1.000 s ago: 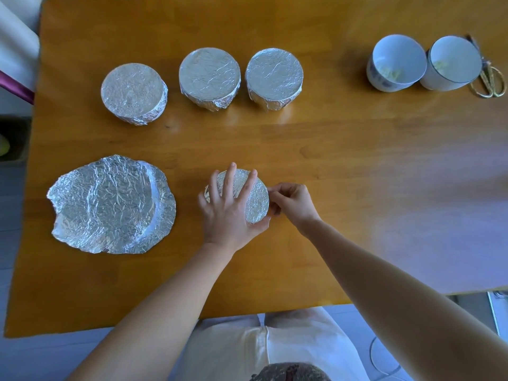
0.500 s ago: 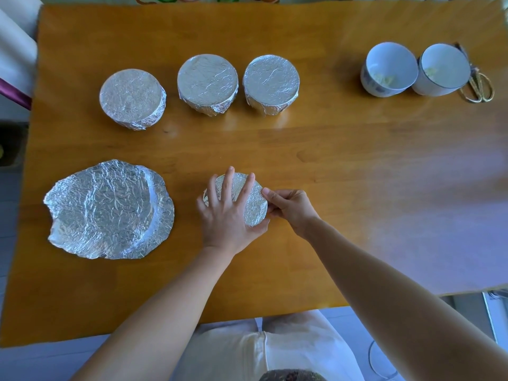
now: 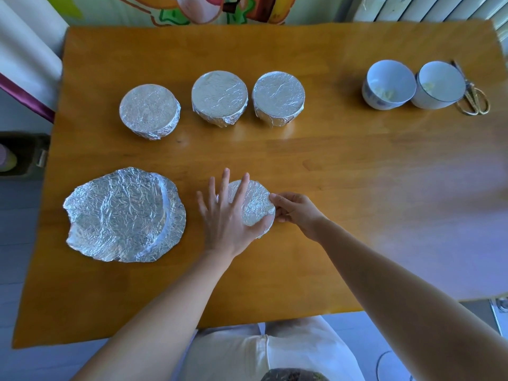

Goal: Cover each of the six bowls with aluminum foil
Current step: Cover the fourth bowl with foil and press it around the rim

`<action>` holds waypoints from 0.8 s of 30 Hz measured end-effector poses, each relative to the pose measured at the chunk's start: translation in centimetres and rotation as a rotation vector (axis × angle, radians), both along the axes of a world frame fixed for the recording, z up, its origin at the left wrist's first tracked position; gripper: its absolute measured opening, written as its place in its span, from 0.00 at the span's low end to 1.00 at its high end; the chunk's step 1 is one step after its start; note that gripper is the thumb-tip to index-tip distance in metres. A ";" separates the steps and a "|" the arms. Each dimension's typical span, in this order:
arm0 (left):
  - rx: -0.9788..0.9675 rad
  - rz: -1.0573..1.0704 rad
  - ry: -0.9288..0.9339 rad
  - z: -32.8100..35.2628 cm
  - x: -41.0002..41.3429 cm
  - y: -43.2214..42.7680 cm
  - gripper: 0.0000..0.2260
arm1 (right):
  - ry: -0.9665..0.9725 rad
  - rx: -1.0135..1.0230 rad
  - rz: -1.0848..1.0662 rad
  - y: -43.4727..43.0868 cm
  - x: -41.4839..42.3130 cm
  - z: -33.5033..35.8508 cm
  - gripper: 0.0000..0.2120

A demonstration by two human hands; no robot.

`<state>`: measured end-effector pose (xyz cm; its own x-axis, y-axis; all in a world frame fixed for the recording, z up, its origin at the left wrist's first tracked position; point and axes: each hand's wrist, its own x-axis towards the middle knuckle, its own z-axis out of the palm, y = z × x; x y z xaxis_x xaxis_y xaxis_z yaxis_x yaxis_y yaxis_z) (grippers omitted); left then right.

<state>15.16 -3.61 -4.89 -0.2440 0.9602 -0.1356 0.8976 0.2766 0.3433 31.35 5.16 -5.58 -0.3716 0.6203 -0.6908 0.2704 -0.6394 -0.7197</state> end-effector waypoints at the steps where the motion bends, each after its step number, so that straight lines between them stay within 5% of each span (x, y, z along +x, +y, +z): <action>1: 0.045 0.063 -0.068 0.1 -0.4 -0.1 0.43 | -0.009 0.001 0.017 0.0 0.0 0.1 0.16; 6: 0.064 0.514 -0.506 0.4 -2.8 -1.8 0.39 | 0.005 -0.034 0.016 -0.1 0.1 0.8 0.16; 11: -0.187 1.010 -1.293 0.9 -4.2 -2.1 0.29 | -0.029 -0.086 -0.020 -0.3 -0.3 0.5 0.22; 24: -0.251 1.000 -1.524 1.6 3.4 3.2 0.30 | 0.003 -0.072 -0.308 2.4 6.1 0.8 0.18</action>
<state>18.56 -0.45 -3.30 -0.1856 0.4752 -0.8601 -0.6296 0.6145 0.4754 37.44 7.58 -4.77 -0.1760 0.6534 -0.7363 0.0541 -0.7404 -0.6700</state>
